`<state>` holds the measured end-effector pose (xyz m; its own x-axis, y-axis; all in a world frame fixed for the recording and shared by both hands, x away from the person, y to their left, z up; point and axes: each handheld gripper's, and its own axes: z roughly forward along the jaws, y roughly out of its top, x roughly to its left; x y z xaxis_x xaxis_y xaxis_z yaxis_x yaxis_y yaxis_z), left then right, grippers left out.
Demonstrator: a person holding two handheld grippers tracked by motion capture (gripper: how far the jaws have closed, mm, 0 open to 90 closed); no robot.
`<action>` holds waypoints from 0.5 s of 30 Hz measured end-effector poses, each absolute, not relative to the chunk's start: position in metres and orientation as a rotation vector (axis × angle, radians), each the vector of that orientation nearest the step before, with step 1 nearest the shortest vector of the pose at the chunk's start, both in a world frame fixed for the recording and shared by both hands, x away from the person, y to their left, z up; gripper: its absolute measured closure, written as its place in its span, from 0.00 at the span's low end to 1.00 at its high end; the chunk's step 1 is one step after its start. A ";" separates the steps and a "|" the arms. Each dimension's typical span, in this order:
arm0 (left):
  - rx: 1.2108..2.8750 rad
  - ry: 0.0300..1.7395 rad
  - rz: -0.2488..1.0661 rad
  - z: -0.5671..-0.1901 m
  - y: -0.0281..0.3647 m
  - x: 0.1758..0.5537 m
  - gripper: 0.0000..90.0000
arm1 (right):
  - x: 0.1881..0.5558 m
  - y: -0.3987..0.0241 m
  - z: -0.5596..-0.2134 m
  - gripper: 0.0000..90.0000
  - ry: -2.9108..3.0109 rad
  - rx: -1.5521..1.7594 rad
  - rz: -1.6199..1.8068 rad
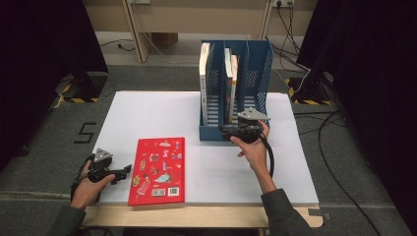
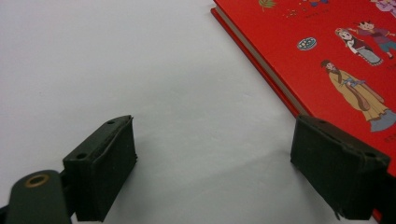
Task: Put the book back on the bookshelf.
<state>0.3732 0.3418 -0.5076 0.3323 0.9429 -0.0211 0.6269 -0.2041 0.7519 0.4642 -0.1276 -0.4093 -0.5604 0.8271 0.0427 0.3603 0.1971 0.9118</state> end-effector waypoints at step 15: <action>1.927 1.377 0.600 -0.508 0.342 0.373 0.14 | 0.448 -0.124 -0.425 0.18 2.098 1.145 1.391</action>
